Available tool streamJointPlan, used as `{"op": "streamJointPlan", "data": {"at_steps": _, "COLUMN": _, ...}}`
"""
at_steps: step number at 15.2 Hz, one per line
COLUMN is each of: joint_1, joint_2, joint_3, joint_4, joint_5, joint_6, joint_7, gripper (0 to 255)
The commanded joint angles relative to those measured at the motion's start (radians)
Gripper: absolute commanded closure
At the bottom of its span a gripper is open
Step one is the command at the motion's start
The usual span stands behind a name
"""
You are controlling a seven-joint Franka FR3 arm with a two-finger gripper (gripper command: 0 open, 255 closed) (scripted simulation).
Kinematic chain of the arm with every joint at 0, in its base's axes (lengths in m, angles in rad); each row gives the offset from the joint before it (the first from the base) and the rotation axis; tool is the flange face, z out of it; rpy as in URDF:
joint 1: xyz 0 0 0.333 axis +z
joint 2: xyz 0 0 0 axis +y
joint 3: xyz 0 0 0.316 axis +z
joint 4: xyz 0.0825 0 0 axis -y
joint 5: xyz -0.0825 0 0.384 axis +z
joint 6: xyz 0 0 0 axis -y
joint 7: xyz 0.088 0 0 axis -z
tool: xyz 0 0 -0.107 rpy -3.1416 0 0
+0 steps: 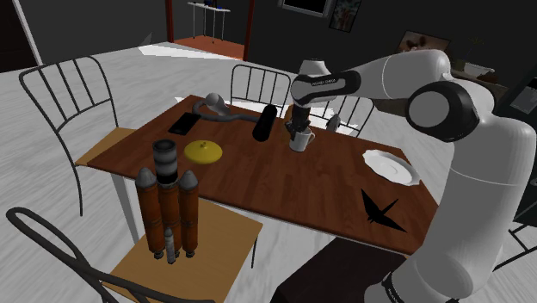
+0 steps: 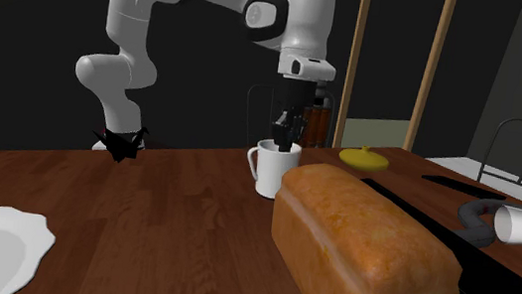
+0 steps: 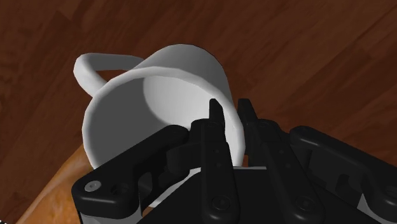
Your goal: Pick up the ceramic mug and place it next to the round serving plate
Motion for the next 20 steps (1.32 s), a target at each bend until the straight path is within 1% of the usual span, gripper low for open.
{"op": "streamJointPlan", "data": {"at_steps": 1, "joint_1": 0.000, "joint_2": -0.008, "joint_3": 0.000, "joint_4": 0.015, "joint_5": 0.000, "joint_6": -0.024, "joint_7": -0.001, "gripper": 255}}
{"op": "streamJointPlan", "data": {"at_steps": 11, "joint_1": 0.001, "joint_2": -0.040, "joint_3": -0.001, "joint_4": 0.105, "joint_5": 0.000, "joint_6": -0.145, "joint_7": -0.007, "gripper": 255}}
{"op": "streamJointPlan", "data": {"at_steps": 20, "joint_1": 0.000, "joint_2": -0.050, "joint_3": -0.001, "joint_4": 0.212, "joint_5": 0.001, "joint_6": -0.262, "joint_7": -0.012, "gripper": 255}}
